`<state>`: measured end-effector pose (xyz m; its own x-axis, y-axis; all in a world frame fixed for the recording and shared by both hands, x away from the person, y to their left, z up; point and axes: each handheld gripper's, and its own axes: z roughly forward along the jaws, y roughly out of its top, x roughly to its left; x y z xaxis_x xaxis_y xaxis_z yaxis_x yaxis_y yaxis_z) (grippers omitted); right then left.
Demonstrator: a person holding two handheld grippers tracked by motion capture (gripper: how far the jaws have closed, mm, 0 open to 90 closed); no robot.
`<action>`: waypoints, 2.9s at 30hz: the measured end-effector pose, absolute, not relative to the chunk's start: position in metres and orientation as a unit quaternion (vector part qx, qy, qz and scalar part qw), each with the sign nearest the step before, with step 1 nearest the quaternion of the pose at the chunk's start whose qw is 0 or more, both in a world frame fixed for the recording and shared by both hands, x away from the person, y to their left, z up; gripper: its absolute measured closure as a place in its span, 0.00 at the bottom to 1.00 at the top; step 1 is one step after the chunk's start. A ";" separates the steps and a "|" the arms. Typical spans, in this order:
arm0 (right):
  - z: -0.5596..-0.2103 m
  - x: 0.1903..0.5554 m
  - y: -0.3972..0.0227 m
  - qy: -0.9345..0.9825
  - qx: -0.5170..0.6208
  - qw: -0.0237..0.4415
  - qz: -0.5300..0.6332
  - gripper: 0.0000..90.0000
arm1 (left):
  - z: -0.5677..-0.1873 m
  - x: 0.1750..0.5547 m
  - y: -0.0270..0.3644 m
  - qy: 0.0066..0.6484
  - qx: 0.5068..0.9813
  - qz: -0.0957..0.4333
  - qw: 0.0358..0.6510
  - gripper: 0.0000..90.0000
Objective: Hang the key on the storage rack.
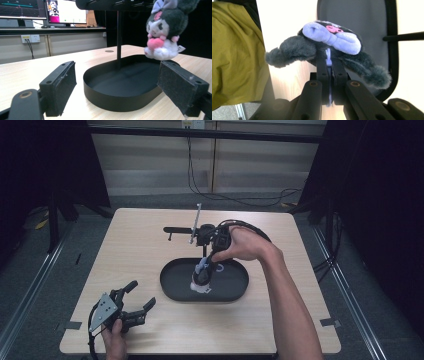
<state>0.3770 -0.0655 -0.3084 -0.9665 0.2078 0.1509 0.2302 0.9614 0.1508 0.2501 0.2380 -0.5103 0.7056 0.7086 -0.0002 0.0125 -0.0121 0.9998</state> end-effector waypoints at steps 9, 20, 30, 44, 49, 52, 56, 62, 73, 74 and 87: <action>-0.304 0.392 -0.060 -0.989 -0.109 0.067 -0.080 0.97 | -0.511 0.250 0.237 0.275 0.656 0.267 0.650 0.17; -0.311 0.416 -0.045 -0.990 -0.110 0.071 -0.058 0.97 | -0.510 0.250 0.237 0.275 0.656 0.266 0.650 0.17; -0.304 0.431 -0.043 -0.991 -0.122 0.044 -0.041 0.97 | -0.511 0.250 0.237 0.275 0.656 0.266 0.650 0.17; -0.297 0.443 -0.045 -0.990 -0.133 0.035 -0.040 0.97 | -0.511 0.250 0.238 0.273 0.657 0.266 0.650 0.17; -0.299 0.447 -0.044 -0.990 -0.134 0.034 -0.026 0.96 | -0.511 0.250 0.238 0.272 0.658 0.265 0.651 0.17; -0.299 0.448 -0.046 -0.990 -0.133 0.034 -0.029 0.96 | -0.510 0.250 0.238 0.271 0.659 0.266 0.650 0.17; -0.301 0.450 -0.049 -0.990 -0.136 0.035 -0.033 0.96 | -0.510 0.250 0.238 0.270 0.659 0.267 0.650 0.17; -0.306 0.452 -0.050 -0.990 -0.135 0.033 -0.032 0.94 | -0.510 0.250 0.238 0.270 0.659 0.266 0.650 0.17; -0.309 0.455 -0.051 -0.990 -0.135 0.034 -0.038 0.93 | -0.510 0.250 0.238 0.270 0.659 0.266 0.649 0.17; -0.309 0.455 -0.051 -0.990 -0.135 0.034 -0.038 0.93 | -0.510 0.250 0.238 0.270 0.659 0.266 0.649 0.17; -0.308 0.453 -0.055 -0.989 -0.136 0.028 -0.054 0.89 | -0.510 0.250 0.238 0.270 0.659 0.266 0.650 0.17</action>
<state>0.4532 -0.0549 -0.3084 -0.9616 0.2651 0.0706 0.2712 0.9573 0.1001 0.2498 0.2379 -0.5103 0.7133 0.7009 -0.0003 0.0099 -0.0097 0.9999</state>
